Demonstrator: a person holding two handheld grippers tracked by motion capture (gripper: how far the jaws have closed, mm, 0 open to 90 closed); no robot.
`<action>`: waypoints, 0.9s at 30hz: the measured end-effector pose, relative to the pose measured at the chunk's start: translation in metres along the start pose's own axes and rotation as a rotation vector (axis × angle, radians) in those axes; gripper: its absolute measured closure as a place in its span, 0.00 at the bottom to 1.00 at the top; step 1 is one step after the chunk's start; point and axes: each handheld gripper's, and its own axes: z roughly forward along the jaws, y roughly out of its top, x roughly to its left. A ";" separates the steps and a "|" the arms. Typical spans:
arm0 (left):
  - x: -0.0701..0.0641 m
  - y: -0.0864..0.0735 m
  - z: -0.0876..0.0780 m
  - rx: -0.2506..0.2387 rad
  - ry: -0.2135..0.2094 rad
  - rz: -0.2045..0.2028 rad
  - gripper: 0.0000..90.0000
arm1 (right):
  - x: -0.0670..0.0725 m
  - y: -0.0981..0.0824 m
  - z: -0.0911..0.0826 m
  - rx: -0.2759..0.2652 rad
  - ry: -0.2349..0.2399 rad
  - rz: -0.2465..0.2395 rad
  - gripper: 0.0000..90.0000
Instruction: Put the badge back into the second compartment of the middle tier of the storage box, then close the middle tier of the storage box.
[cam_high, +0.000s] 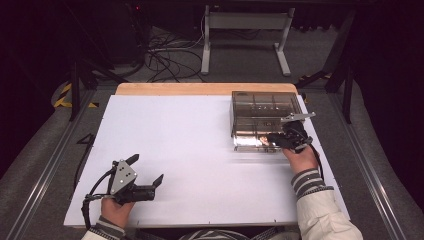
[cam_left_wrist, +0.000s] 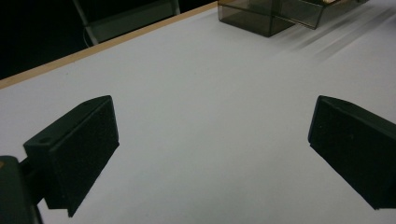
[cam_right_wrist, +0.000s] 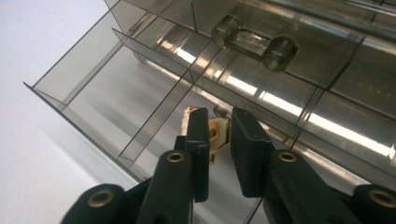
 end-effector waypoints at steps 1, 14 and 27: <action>0.000 0.000 0.000 -0.001 0.000 0.001 0.03 | 0.000 0.000 0.000 0.000 0.001 0.000 0.84; 0.000 0.000 0.000 -0.001 0.001 0.000 0.03 | 0.009 0.003 -0.017 -0.051 -0.019 -0.038 0.98; 0.000 0.000 0.000 -0.004 -0.001 -0.004 0.03 | 0.035 -0.003 -0.042 -0.057 -0.041 -0.156 1.00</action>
